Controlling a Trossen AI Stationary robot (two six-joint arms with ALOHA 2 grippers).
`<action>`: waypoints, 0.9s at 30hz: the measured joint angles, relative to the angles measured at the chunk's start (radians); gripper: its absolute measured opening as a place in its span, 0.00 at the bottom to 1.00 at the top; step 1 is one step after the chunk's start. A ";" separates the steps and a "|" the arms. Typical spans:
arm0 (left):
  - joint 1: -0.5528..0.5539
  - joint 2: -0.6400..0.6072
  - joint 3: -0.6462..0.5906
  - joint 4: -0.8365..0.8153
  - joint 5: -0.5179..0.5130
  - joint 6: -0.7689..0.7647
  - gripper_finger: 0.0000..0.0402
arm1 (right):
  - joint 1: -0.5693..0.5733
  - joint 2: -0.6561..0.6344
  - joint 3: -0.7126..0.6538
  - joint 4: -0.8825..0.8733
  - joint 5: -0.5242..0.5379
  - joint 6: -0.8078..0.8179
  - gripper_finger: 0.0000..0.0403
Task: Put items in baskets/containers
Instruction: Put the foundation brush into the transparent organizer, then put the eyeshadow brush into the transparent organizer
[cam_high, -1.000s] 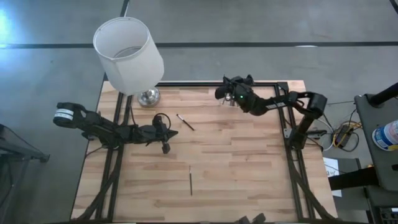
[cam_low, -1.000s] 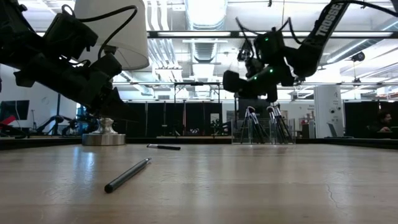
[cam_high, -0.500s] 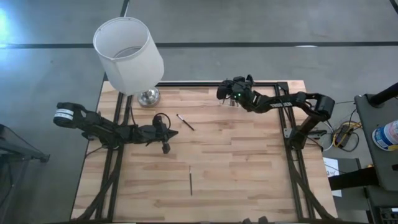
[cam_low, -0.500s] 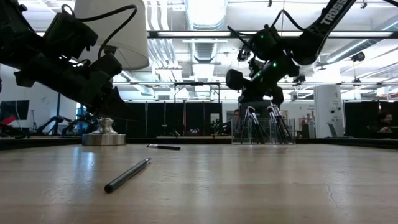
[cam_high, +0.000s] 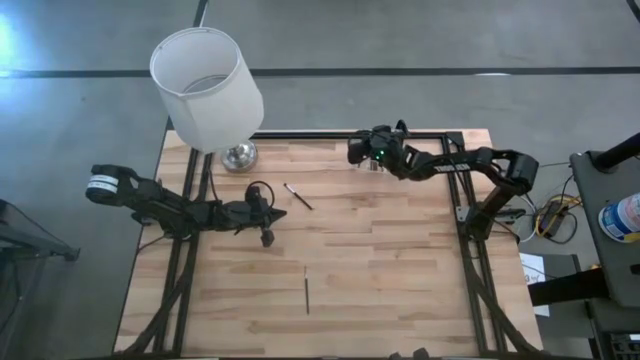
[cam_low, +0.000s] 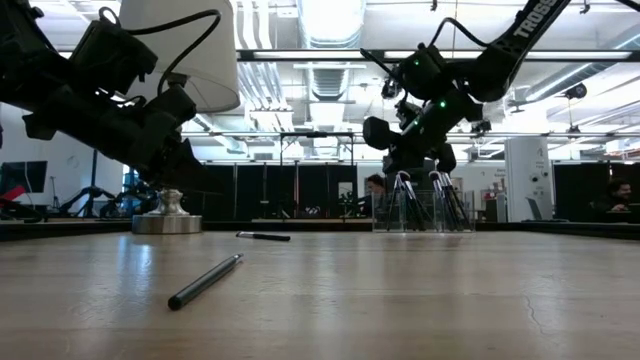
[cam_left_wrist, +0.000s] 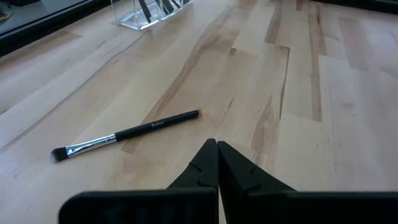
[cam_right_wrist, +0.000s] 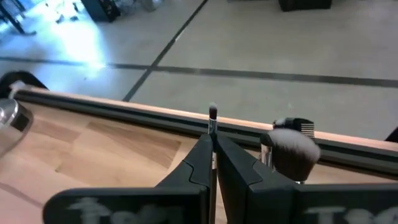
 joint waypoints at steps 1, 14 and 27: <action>0.000 0.000 0.000 0.000 0.000 0.000 0.00 | 0.000 -0.001 0.009 -0.022 -0.001 -0.002 0.03; 0.000 0.000 0.001 0.000 0.000 0.002 0.00 | 0.011 -0.001 0.154 -0.324 0.003 0.018 0.13; 0.000 0.000 0.001 0.000 0.000 0.002 0.00 | 0.074 -0.053 0.211 -0.462 -0.012 -0.215 0.12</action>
